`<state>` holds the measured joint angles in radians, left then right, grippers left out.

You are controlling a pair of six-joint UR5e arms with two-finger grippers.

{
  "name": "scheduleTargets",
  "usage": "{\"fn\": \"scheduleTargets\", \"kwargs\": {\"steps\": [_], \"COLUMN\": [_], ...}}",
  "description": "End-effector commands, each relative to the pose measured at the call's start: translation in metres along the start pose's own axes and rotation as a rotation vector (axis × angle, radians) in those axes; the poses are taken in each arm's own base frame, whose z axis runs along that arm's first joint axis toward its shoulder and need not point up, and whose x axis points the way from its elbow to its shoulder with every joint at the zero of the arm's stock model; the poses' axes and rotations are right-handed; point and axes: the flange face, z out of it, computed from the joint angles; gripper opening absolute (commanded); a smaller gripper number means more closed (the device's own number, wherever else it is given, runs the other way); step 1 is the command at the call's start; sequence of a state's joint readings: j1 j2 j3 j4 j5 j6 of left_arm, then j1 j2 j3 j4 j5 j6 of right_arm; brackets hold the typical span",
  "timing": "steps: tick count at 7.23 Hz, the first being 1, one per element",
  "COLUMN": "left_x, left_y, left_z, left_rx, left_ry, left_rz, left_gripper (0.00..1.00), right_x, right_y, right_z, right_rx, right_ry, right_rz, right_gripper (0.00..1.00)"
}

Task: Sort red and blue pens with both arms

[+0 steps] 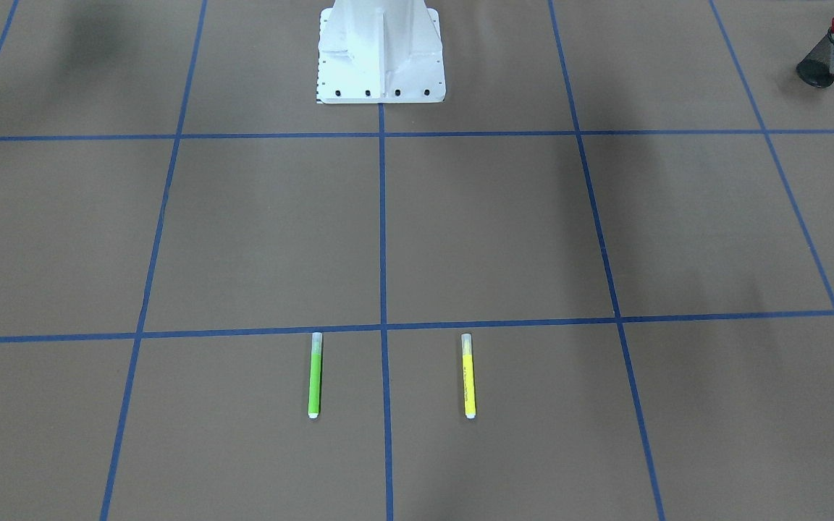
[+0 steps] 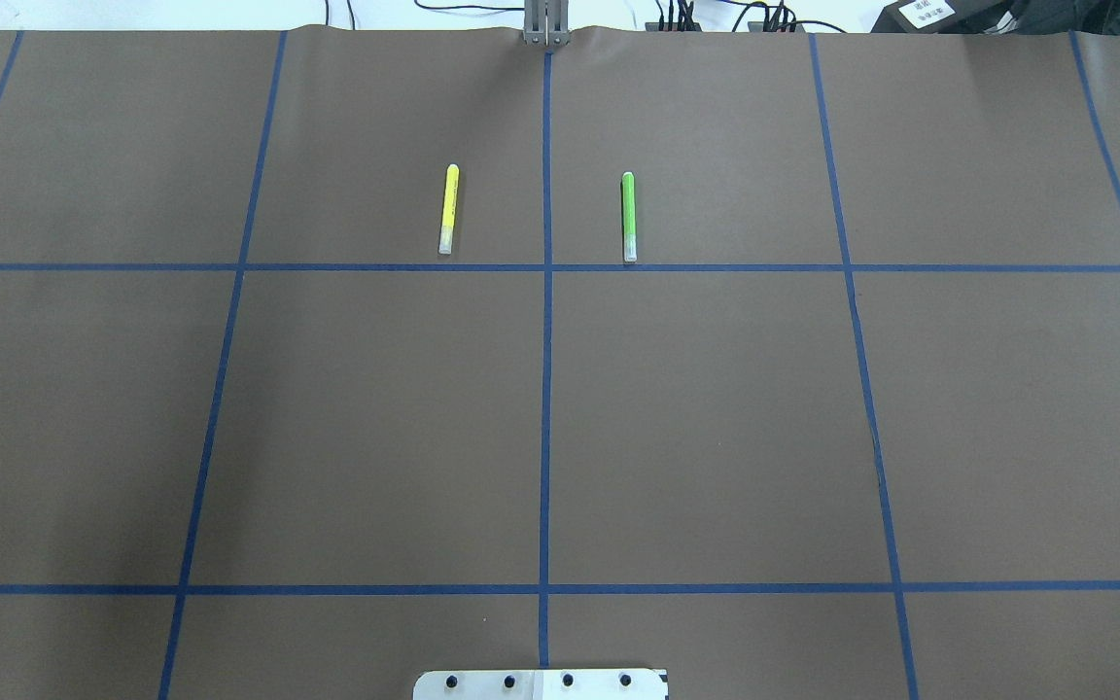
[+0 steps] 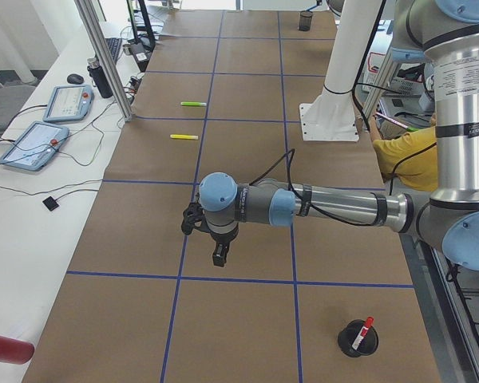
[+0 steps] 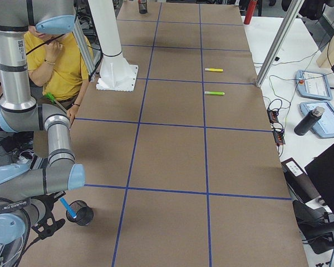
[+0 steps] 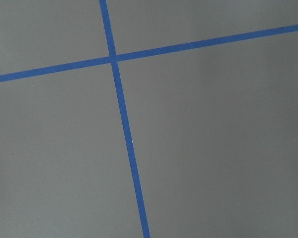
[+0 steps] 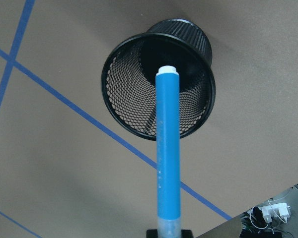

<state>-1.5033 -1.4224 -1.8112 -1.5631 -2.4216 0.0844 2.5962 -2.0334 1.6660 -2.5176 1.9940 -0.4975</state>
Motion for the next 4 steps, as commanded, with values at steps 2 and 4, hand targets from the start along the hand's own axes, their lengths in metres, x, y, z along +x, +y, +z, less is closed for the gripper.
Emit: {"fn": "scheduleTargets", "kwargs": {"steps": [2,4], "left_x": [0.0023,0.0023], "left_y": [-0.0004,-0.0004], "left_z": [-0.0020,-0.0020], "left_rx": [0.004,0.004], "left_ry": [0.000,0.000], "left_rz": [0.005,0.005], "left_gripper": [1.00,1.00], "right_x": [-0.0026,-0.0060], "right_y": [-0.0030,-0.0049], "right_z": [0.0013,0.0011], "right_rx": [0.018,0.033], "right_ry": [-0.038,-0.070], "right_rz": [0.039,0.073], "right_gripper": [0.00,0.00]}}
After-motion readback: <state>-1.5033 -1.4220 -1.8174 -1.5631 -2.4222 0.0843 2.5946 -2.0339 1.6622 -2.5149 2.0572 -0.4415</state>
